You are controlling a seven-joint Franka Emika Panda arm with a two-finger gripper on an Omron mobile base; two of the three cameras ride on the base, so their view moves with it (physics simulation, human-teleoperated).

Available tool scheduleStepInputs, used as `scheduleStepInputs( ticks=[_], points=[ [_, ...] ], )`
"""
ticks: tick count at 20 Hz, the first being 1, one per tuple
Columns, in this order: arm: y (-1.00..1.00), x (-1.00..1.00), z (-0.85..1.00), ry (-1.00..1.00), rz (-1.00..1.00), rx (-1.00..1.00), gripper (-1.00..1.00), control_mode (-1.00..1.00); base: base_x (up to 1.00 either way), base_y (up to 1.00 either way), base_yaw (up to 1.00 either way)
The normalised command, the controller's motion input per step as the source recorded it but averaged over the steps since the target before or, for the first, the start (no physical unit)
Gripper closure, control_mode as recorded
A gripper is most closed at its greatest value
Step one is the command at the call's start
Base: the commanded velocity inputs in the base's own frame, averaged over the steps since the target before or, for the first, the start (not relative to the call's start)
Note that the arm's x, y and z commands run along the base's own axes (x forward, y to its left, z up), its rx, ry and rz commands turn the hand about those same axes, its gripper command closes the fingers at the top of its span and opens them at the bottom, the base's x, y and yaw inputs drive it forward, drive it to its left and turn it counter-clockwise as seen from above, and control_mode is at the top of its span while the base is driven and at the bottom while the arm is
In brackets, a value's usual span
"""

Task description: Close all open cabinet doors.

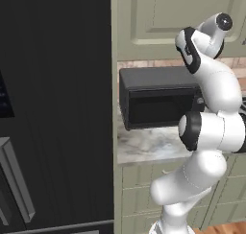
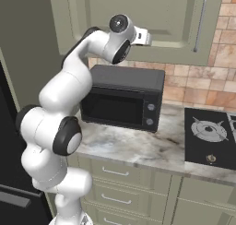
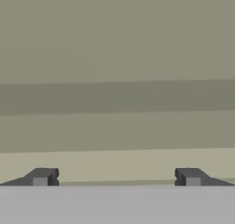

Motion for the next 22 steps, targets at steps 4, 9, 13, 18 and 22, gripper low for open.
scheduleStepInputs(
  ticks=[4, 9, 13, 18, 22],
  points=[
    [0.00, 0.28, -0.40, 0.06, 0.03, 0.01, -1.00, -1.00, 0.00, 0.00, 0.00],
    [0.18, -0.47, -0.54, 0.01, 0.02, 0.00, -1.00, -1.00, 0.00, 0.00, 0.00],
    [0.24, -0.93, -0.37, 0.00, 0.00, 0.00, -1.00, -1.00, 0.00, 0.00, 0.00],
    [0.18, -1.00, -0.17, 0.00, -0.01, 0.00, -1.00, -1.00, 0.00, 0.00, 0.00],
    [0.27, -0.95, -0.15, 0.00, -0.07, 0.00, -1.00, -1.00, 0.00, 0.00, 0.00]
  ],
)
